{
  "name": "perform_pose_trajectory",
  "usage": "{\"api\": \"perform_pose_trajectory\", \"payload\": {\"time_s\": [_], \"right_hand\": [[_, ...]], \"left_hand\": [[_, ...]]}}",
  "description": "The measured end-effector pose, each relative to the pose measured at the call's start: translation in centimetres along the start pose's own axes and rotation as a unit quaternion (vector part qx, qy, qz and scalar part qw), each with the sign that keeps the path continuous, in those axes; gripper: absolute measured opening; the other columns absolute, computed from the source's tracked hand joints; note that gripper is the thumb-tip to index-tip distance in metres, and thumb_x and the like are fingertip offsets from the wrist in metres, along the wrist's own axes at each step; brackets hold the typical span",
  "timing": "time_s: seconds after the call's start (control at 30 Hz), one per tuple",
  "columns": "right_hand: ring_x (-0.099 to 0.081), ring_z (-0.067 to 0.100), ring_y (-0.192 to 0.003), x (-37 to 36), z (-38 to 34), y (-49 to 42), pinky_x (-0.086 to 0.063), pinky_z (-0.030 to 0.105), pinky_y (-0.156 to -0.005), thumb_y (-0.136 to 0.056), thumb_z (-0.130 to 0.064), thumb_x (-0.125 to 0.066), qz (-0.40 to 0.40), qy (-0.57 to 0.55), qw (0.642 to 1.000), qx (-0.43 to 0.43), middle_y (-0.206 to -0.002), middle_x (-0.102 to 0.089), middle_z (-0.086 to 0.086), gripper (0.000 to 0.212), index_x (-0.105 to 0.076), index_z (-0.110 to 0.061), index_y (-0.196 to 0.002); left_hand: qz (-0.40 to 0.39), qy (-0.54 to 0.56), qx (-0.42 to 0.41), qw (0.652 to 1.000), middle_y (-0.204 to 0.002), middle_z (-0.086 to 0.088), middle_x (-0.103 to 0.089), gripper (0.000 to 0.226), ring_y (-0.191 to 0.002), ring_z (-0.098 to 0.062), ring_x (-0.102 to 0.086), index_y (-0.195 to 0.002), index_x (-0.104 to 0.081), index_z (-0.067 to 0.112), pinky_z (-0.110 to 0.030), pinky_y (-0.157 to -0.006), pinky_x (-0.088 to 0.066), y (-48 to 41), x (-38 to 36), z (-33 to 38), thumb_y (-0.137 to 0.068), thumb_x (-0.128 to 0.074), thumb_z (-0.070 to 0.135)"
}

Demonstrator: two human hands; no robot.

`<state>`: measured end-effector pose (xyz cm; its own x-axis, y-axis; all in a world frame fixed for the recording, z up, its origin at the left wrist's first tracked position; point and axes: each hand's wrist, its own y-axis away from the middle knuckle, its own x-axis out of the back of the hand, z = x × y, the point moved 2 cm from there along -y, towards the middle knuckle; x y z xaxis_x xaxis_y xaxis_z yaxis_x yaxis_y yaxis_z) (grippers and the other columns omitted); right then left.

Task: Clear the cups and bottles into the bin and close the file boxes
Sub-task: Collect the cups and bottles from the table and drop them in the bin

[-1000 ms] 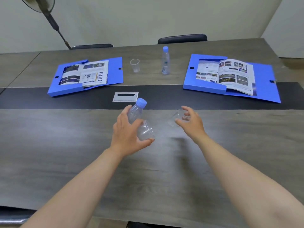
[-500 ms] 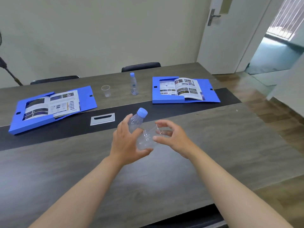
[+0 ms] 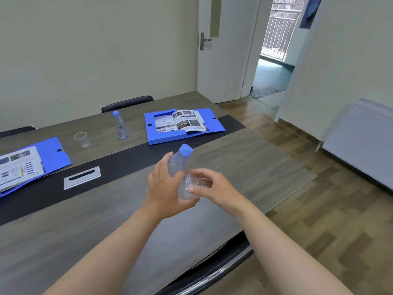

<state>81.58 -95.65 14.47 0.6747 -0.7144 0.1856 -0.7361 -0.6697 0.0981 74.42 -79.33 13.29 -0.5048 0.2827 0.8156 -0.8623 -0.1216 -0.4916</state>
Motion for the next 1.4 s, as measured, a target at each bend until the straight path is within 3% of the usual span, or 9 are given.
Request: {"api": "perform_pose_trajectory", "payload": {"time_s": [0.2,0.43,0.67,0.93,1.13,1.4], "right_hand": [[-0.057,0.006,-0.125,10.1,2.2,5.0,-0.051,0.034,-0.103,-0.080,-0.046,-0.078,0.084,-0.005,0.996,0.022,-0.138,-0.054,-0.018,0.061,-0.054,-0.042,-0.136],[-0.050,0.001,-0.129,27.1,6.5,13.2,-0.044,0.031,-0.104,-0.086,-0.042,-0.075,0.270,0.027,0.962,0.027,-0.144,-0.049,-0.019,0.061,-0.050,-0.035,-0.141],[-0.050,0.006,-0.127,42.1,9.8,18.6,-0.049,0.031,-0.098,-0.085,-0.037,-0.076,0.394,0.058,0.917,0.029,-0.141,-0.049,-0.009,0.059,-0.051,-0.031,-0.138],[-0.049,0.004,-0.126,52.6,12.3,15.1,-0.050,0.033,-0.099,-0.084,-0.042,-0.076,0.400,0.089,0.912,0.031,-0.137,-0.046,-0.014,0.064,-0.048,-0.032,-0.141],[-0.047,0.007,-0.127,59.4,13.3,5.8,-0.048,0.034,-0.101,-0.086,-0.041,-0.074,0.363,0.108,0.925,0.038,-0.137,-0.043,-0.012,0.064,-0.046,-0.029,-0.143],[-0.047,0.009,-0.127,68.6,12.6,-11.1,-0.049,0.039,-0.103,-0.085,-0.047,-0.072,0.275,0.146,0.949,0.045,-0.141,-0.043,-0.008,0.066,-0.045,-0.031,-0.143]], "left_hand": [[-0.021,0.019,-0.041,0.999,-0.154,-0.022,-0.034,0.060,-0.136,-0.045,-0.042,-0.098,-0.066,0.022,-0.050,-0.078,-0.053,-4.0,-5.2,9.2,-0.062,-0.069,0.070],[-0.080,0.089,0.033,0.992,-0.162,-0.003,-0.012,0.068,-0.149,-0.027,-0.017,-0.103,-0.065,0.029,-0.054,-0.106,-0.034,-10.2,-12.1,21.7,-0.057,-0.063,0.080],[-0.068,0.158,0.065,0.983,-0.160,0.000,-0.014,0.058,-0.149,-0.026,-0.015,-0.092,-0.060,0.031,-0.058,-0.110,-0.035,-15.4,-18.2,31.4,-0.058,-0.067,0.078],[-0.038,0.137,0.064,0.988,-0.159,-0.002,-0.016,0.061,-0.148,-0.028,-0.019,-0.095,-0.062,0.027,-0.057,-0.108,-0.039,-22.4,-23.9,35.2,-0.060,-0.068,0.076],[0.008,0.126,0.086,0.988,-0.156,-0.007,-0.021,0.061,-0.142,-0.030,-0.027,-0.088,-0.057,0.023,-0.054,-0.106,-0.041,-30.0,-29.5,33.6,-0.056,-0.069,0.074],[0.039,0.104,0.210,0.971,-0.159,-0.007,-0.017,0.067,-0.145,-0.028,-0.022,-0.087,-0.053,0.021,-0.050,-0.106,-0.037,-41.4,-34.4,28.7,-0.052,-0.064,0.077]]}}
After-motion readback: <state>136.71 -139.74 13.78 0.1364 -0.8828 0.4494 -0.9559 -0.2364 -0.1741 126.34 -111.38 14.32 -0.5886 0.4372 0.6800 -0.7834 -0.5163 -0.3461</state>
